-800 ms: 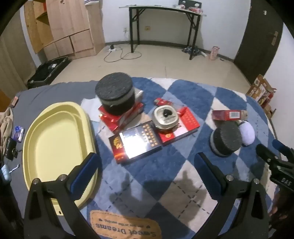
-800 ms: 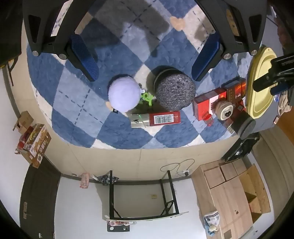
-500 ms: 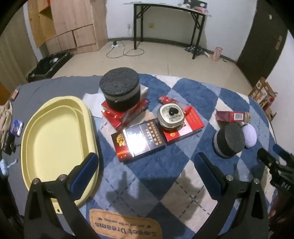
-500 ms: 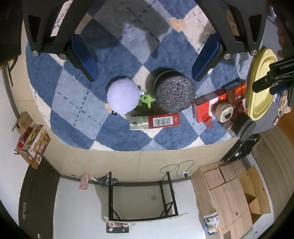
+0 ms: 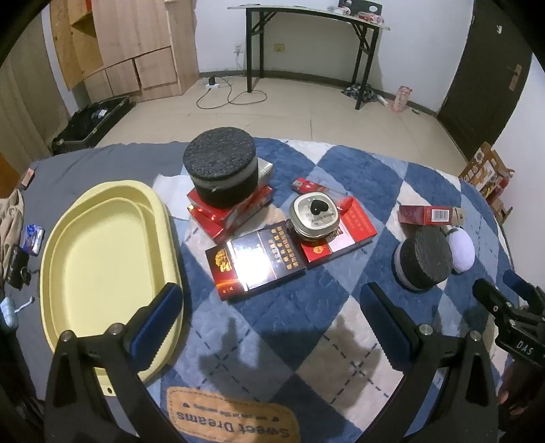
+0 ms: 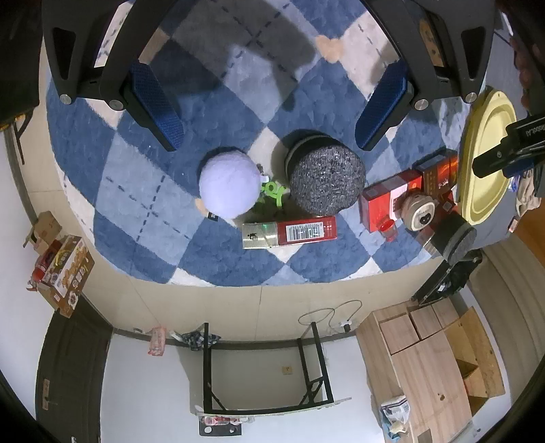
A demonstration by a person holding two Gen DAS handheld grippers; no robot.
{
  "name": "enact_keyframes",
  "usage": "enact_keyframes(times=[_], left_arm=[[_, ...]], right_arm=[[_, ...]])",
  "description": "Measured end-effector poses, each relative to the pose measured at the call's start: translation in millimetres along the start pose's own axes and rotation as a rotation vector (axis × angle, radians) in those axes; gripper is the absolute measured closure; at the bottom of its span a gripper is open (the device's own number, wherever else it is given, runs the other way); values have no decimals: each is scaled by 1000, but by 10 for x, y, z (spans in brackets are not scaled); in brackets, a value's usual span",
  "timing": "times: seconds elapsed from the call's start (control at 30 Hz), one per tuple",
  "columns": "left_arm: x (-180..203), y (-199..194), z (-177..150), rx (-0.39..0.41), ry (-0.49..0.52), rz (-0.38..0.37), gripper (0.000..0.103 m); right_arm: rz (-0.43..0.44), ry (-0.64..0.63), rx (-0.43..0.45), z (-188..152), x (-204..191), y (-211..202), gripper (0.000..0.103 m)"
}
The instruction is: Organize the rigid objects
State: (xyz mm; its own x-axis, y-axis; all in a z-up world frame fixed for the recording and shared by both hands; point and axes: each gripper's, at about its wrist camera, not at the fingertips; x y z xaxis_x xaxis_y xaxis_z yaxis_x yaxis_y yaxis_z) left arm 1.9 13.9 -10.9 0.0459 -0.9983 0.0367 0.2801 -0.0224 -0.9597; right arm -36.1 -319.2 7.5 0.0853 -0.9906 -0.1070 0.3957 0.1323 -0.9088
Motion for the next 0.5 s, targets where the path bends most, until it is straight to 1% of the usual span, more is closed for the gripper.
enact_keyframes(times=[0.5], left_arm=[[-40, 12, 5, -10, -19, -2, 0]], right_arm=[[18, 9, -7, 6, 22, 41, 0]])
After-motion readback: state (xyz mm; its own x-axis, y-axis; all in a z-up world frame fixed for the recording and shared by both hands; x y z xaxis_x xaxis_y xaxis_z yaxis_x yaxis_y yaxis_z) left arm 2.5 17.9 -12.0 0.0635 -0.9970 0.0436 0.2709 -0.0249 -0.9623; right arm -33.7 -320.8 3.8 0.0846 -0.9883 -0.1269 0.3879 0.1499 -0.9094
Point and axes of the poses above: each gripper's, at about its wrist camera, not at the fingertips, and y roughly the way its jaws point, x to its right, z to its top, and after that the axes turned 15 degrees about -x, right-handed
